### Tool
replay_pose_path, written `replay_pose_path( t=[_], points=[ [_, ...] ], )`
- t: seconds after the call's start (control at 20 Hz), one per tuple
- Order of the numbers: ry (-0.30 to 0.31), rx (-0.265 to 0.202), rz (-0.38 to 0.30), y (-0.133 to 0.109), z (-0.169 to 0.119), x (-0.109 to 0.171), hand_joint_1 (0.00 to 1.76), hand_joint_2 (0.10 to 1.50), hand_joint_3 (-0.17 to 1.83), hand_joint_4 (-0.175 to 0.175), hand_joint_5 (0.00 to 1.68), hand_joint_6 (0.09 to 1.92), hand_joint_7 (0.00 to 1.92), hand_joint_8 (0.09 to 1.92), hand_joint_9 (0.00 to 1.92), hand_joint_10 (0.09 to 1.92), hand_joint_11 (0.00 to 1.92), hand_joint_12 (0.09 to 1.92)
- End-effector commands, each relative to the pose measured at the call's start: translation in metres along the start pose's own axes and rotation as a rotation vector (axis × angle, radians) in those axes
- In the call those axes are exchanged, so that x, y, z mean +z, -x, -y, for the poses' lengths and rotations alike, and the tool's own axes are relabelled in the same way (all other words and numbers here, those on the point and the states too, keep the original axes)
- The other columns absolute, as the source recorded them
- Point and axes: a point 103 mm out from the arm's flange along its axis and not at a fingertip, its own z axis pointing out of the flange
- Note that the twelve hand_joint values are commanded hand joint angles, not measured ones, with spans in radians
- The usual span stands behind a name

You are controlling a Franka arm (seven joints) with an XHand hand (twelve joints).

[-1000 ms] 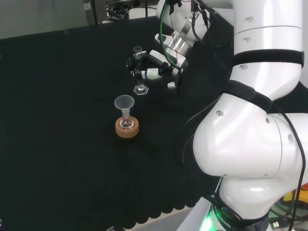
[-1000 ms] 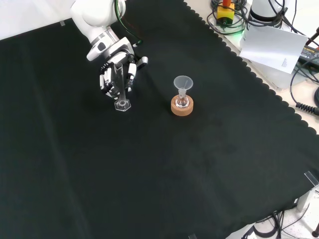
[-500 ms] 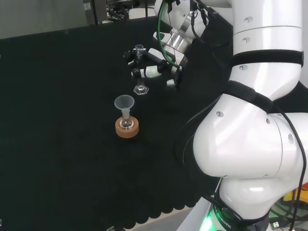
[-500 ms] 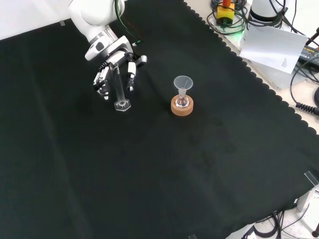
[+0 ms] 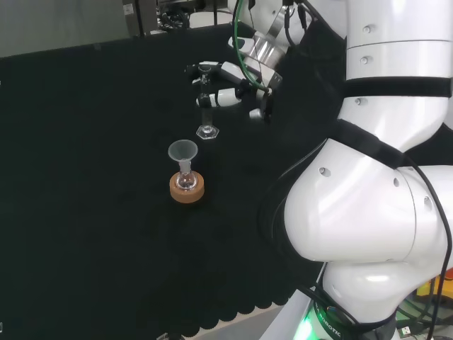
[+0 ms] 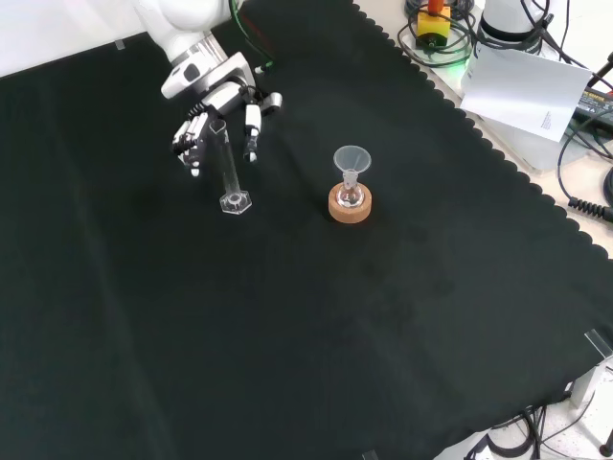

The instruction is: Put the graduated cylinder back on the table.

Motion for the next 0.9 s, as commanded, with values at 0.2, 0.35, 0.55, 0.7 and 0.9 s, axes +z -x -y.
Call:
replay_pose_path(
  t=[0.2,0.35,0.55,0.7,0.9],
  points=[
    [0.053,0.064,0.163,-0.034,0.028,-0.059,0.87,0.98,-0.17,-0.067,0.35,0.15,0.15,0.68,0.65,0.09,0.17,1.37],
    [0.076,0.083,0.197,-0.05,0.037,-0.078,0.87,0.98,-0.17,-0.068,0.35,0.14,0.15,0.68,0.65,0.09,0.17,1.37],
    [0.082,0.101,0.245,-0.075,0.048,-0.099,0.86,0.98,-0.17,-0.064,0.34,0.13,0.12,0.67,0.64,0.09,0.16,1.37],
    [0.087,0.113,0.292,-0.095,0.058,-0.112,0.86,0.98,-0.17,-0.06,0.3,0.11,0.08,0.65,0.61,0.09,0.15,1.37],
    [0.094,0.129,0.351,-0.121,0.073,-0.127,0.86,0.98,-0.17,-0.059,0.27,0.09,0.06,0.64,0.58,0.09,0.13,1.37]
  ],
)
